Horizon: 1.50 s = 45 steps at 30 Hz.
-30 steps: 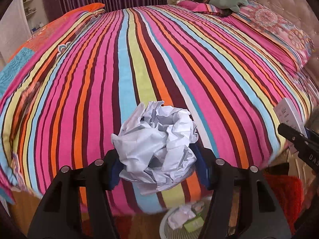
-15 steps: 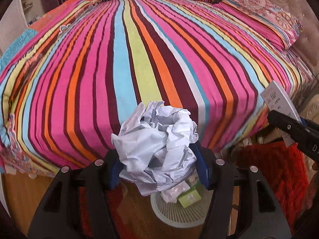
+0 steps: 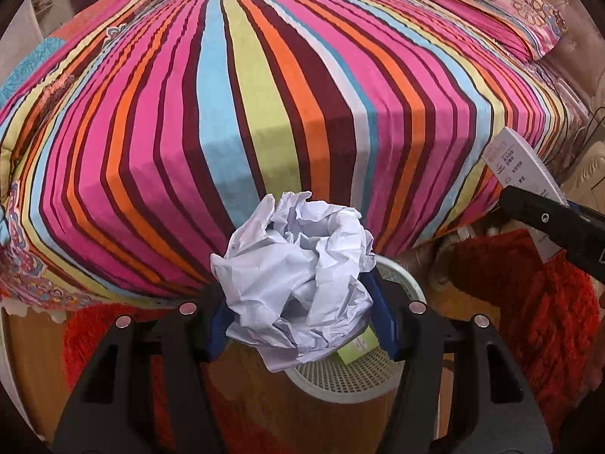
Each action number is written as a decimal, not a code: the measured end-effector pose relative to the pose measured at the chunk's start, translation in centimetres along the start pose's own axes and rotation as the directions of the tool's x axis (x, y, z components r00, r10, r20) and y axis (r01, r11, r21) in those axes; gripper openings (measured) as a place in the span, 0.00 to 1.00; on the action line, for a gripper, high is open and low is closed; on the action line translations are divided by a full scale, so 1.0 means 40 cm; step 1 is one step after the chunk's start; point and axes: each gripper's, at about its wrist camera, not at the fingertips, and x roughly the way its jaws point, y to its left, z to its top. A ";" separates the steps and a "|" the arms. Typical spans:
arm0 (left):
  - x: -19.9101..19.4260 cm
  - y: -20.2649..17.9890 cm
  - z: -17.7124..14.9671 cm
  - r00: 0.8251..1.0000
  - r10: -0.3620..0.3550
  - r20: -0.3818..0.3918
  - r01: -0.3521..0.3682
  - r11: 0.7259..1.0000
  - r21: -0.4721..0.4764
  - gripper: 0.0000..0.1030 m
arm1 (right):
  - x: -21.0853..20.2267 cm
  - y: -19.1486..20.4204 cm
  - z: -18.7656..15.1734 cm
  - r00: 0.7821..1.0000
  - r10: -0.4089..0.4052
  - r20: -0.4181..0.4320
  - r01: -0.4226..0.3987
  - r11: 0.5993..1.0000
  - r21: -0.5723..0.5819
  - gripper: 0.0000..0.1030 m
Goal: Collect trash
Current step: 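Carry the paper ball and leaflet down over the wastebasket with both tools, then open the left tool to drop the paper ball while the right drops the leaflet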
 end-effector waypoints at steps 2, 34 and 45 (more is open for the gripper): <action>0.003 -0.001 -0.008 1.000 0.002 -0.006 -0.002 1.000 0.002 0.58 | 0.006 -0.004 -0.009 1.000 0.007 -0.015 -0.007 1.000 0.009 0.44; 0.114 -0.099 -0.047 0.979 0.042 -0.198 -0.007 0.985 0.175 0.58 | 0.082 -0.037 -0.069 0.981 0.046 -0.190 -0.026 0.994 0.107 0.44; 0.163 -0.113 -0.060 0.962 0.053 -0.268 0.005 0.978 0.210 0.58 | 0.120 -0.032 -0.083 0.960 0.062 -0.274 -0.028 0.992 0.124 0.44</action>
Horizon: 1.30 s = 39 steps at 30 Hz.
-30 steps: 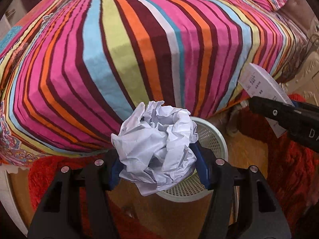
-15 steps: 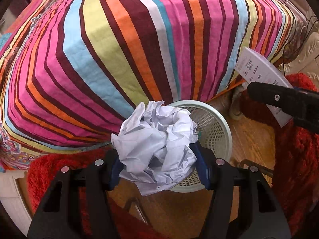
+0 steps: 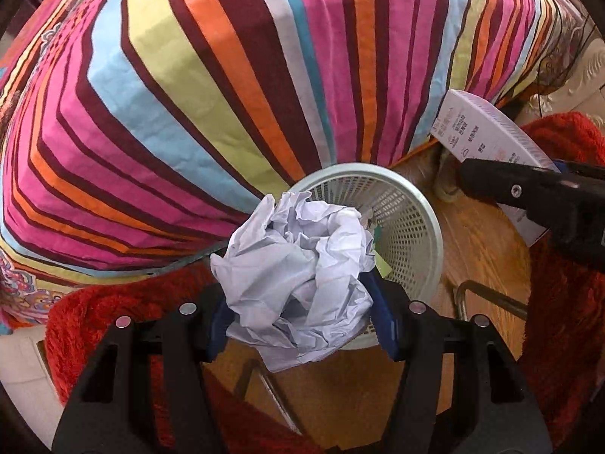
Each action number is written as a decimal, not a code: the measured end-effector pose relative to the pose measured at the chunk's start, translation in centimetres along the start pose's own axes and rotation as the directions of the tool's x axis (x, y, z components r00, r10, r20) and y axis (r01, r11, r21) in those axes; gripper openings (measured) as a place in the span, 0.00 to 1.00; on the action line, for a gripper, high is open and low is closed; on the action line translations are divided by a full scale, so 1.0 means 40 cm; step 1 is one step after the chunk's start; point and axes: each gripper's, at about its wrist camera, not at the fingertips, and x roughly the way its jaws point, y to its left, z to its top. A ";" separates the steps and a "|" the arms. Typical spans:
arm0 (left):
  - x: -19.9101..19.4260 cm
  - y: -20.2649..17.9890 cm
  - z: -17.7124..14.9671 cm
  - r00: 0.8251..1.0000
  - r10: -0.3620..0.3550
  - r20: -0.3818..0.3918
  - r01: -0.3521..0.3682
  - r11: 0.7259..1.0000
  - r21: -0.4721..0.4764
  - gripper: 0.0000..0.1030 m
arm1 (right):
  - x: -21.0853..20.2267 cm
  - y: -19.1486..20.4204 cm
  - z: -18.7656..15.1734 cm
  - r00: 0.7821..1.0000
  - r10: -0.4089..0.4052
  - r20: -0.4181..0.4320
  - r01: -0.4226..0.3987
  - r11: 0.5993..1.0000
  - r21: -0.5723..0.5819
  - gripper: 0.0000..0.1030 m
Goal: Collect trash
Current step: 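Open the left tool to drop the paper ball while the right drops the leaflet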
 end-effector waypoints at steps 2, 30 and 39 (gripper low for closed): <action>0.010 -0.002 0.000 1.000 -0.002 -0.017 0.002 1.000 0.005 0.58 | 0.008 0.003 -0.001 1.000 0.000 -0.017 0.000 1.000 -0.003 0.44; 0.178 -0.009 0.005 0.963 -0.039 -0.268 0.040 0.999 -0.001 0.58 | 0.194 -0.027 -0.008 0.959 0.013 -0.282 0.020 0.994 0.112 0.44; 0.243 0.003 0.022 0.936 -0.094 -0.339 0.082 0.995 -0.051 0.58 | 0.273 -0.037 -0.006 0.931 0.018 -0.364 0.035 0.990 0.138 0.44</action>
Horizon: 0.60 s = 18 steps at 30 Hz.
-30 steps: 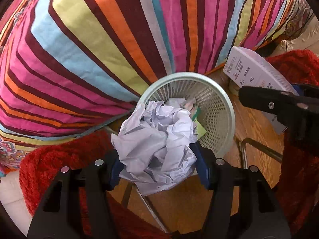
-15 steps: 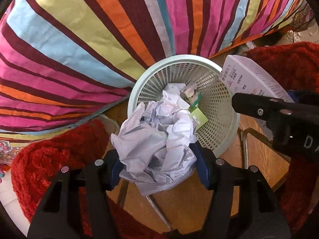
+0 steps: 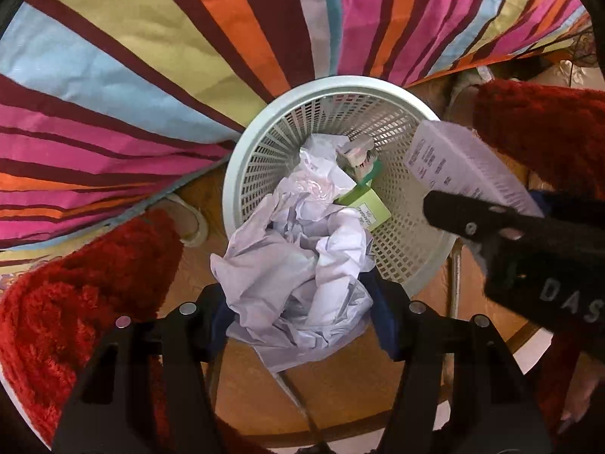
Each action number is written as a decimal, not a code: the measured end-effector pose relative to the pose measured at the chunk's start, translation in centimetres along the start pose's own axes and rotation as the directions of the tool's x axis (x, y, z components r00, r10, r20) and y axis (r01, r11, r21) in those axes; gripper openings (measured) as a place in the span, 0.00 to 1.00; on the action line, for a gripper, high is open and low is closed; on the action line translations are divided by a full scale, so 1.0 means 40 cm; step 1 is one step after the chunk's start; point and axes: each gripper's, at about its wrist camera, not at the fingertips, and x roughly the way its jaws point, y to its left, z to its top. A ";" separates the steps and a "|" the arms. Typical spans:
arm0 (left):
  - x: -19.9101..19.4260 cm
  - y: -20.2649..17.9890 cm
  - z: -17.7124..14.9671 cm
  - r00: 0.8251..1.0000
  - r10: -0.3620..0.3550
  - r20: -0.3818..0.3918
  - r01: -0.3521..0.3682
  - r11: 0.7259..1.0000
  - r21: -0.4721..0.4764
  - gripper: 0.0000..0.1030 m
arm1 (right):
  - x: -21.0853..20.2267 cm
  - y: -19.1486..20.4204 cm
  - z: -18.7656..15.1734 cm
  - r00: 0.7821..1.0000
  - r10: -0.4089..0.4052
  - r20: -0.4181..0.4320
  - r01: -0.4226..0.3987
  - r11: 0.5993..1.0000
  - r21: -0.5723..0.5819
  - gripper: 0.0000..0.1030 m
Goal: Collect trash
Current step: 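Open the left tool to drop the paper ball while the right drops the leaflet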
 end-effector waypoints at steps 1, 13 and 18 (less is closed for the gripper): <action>0.006 0.000 0.006 1.000 -0.005 -0.007 0.005 1.000 -0.001 0.58 | 0.010 -0.003 0.006 1.000 0.000 -0.012 0.000 1.000 0.008 0.44; 0.101 0.002 0.041 0.995 0.002 -0.096 -0.001 1.000 0.012 0.58 | 0.079 -0.039 0.033 0.995 0.004 -0.095 0.004 0.997 0.081 0.44; 0.124 0.014 0.055 0.994 -0.041 -0.106 0.038 0.999 -0.029 0.58 | 0.121 -0.040 0.046 0.991 -0.018 -0.134 0.029 0.997 0.078 0.44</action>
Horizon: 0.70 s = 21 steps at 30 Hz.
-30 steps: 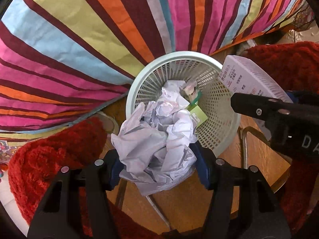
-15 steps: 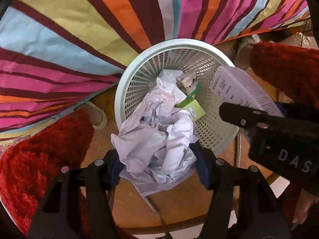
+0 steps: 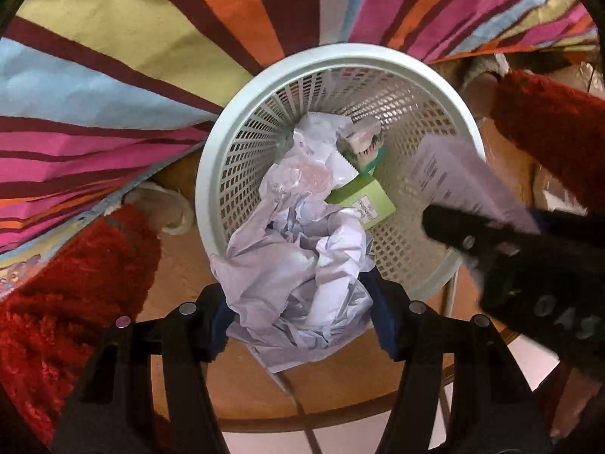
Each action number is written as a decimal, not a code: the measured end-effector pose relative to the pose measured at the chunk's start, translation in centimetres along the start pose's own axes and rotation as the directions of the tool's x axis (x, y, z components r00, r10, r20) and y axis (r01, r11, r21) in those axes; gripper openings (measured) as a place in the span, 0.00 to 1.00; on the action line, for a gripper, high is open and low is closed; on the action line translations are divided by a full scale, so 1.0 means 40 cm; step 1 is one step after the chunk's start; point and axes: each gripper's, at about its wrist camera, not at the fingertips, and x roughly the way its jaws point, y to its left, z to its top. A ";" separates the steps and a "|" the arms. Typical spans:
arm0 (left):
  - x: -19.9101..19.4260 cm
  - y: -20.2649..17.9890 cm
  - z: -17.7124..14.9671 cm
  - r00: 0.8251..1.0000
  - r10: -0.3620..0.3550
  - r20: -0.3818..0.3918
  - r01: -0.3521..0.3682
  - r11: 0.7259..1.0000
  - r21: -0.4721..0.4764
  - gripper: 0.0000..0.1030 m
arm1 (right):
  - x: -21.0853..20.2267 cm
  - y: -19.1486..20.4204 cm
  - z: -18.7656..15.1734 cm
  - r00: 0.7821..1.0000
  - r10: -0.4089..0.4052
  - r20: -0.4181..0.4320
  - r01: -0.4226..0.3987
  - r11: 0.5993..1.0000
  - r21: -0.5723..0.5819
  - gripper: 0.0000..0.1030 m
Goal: Collect trash
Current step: 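Open the left tool to drop the paper ball while the right drops the leaflet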
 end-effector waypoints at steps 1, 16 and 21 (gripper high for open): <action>0.004 0.002 0.002 1.000 -0.001 -0.001 0.001 1.000 -0.004 0.58 | 0.007 0.003 0.001 1.000 -0.006 -0.006 0.006 1.000 0.000 0.44; 0.070 0.011 0.011 0.997 -0.041 -0.061 0.037 0.997 -0.060 0.58 | 0.062 -0.020 0.012 0.998 -0.002 -0.070 0.006 0.999 0.049 0.44; 0.087 0.019 0.010 0.995 -0.065 -0.077 0.059 0.995 -0.083 0.58 | 0.077 -0.026 0.014 0.997 0.000 -0.083 0.005 0.998 0.060 0.44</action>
